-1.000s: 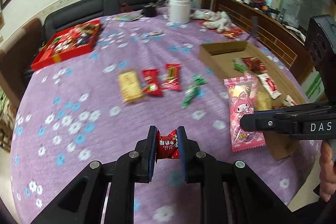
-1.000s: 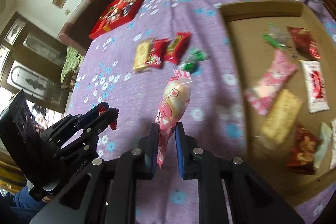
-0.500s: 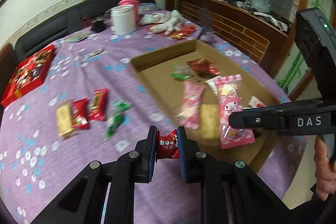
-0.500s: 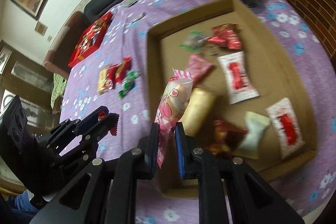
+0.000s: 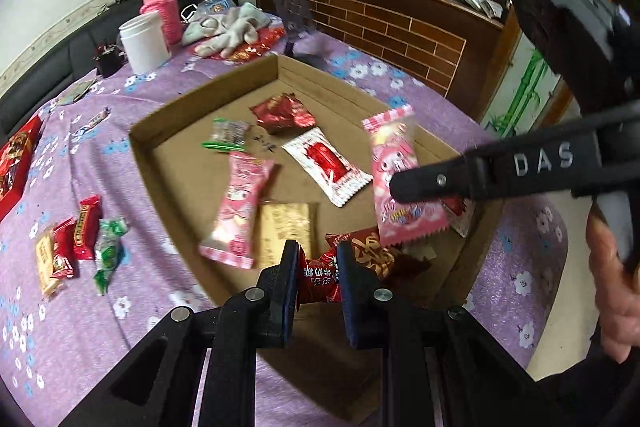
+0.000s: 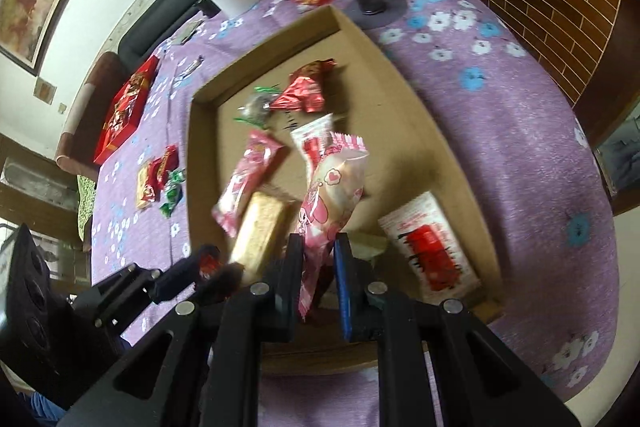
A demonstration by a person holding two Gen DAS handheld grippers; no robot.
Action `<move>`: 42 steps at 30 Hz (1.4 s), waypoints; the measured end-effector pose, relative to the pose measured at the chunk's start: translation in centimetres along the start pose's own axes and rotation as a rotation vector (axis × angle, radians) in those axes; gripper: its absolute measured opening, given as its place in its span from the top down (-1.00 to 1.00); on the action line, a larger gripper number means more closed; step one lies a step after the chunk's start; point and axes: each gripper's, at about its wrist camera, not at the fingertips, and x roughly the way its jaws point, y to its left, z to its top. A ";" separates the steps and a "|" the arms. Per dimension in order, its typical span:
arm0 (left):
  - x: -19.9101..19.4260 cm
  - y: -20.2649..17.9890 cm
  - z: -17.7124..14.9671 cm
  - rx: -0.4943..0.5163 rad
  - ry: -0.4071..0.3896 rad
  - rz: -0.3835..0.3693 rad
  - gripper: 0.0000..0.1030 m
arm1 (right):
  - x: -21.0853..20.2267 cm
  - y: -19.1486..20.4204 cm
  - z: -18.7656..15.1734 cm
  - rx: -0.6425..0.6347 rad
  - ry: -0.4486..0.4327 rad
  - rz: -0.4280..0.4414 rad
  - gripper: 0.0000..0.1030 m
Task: Organize snacks
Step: 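Carry both snacks over the tray and open both grippers to release them, then grasp the cream cake packet with the left while the right grasps the green-wrapped candy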
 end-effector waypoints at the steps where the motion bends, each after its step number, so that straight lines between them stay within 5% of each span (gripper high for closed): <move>1: 0.3 -0.1 0.0 0.003 0.006 0.000 0.64 | 0.1 -0.1 0.1 -0.004 0.002 -0.002 0.71; 20: 1.7 -2.0 -0.5 0.060 0.036 0.040 0.56 | 1.0 -1.1 1.0 -0.003 0.016 -0.054 0.70; 26: 1.3 -2.1 -0.3 0.072 0.016 0.045 0.20 | 0.2 -1.3 0.9 0.010 -0.016 -0.075 0.70; 42: -2.2 0.7 -0.2 0.020 -0.063 0.087 0.20 | -0.8 1.0 -0.5 0.003 -0.051 -0.070 0.68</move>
